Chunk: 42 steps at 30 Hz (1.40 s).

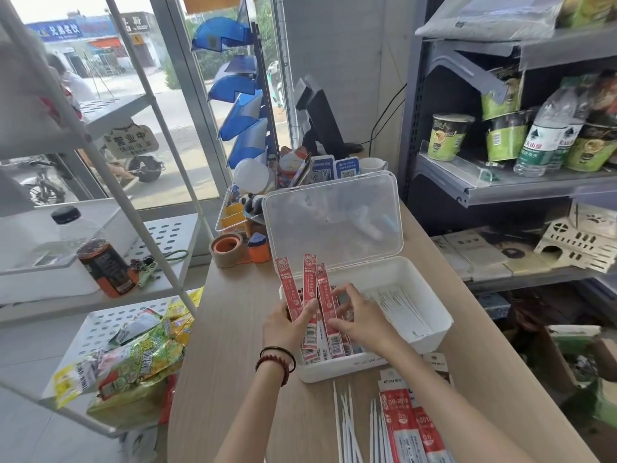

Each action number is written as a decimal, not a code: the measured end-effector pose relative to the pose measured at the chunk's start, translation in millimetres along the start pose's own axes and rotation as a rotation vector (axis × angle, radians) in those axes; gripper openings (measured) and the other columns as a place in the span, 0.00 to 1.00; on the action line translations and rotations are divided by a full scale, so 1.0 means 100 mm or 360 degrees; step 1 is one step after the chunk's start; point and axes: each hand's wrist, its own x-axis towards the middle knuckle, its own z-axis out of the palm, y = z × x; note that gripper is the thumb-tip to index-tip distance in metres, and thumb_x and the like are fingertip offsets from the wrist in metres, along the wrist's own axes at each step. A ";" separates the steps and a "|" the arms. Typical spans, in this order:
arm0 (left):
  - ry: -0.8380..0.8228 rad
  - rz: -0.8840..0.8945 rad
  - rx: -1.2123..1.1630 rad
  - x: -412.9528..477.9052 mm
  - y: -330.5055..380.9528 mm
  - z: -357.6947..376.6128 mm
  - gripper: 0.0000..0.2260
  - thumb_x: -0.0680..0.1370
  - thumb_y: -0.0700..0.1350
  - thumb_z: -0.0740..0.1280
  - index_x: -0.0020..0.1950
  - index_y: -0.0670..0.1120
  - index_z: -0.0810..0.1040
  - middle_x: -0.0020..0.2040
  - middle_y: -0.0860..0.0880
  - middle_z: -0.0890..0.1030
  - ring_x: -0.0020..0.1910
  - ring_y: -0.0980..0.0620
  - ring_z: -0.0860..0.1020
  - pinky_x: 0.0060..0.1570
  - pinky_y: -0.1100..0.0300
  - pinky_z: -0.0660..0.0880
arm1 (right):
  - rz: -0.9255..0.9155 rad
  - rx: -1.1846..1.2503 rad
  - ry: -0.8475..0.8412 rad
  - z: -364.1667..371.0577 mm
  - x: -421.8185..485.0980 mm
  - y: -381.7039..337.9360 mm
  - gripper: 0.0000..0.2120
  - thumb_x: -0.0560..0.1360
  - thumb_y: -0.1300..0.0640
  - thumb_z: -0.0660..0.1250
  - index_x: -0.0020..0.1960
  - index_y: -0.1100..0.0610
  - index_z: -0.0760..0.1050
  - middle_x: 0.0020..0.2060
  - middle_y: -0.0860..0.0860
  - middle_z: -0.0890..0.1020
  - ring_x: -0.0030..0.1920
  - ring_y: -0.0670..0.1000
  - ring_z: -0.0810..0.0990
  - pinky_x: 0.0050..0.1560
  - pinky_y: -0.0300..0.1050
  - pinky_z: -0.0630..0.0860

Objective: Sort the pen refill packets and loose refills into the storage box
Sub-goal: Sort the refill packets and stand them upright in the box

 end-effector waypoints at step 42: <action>-0.0164 -0.0268 -0.0528 0.06 -0.05 -0.04 0.07 0.77 0.50 0.66 0.44 0.50 0.82 0.38 0.49 0.86 0.41 0.50 0.84 0.49 0.52 0.79 | 0.0124 -0.0020 0.0122 0.00 0.05 0.07 0.14 0.72 0.52 0.74 0.54 0.49 0.73 0.42 0.45 0.82 0.40 0.41 0.80 0.39 0.29 0.73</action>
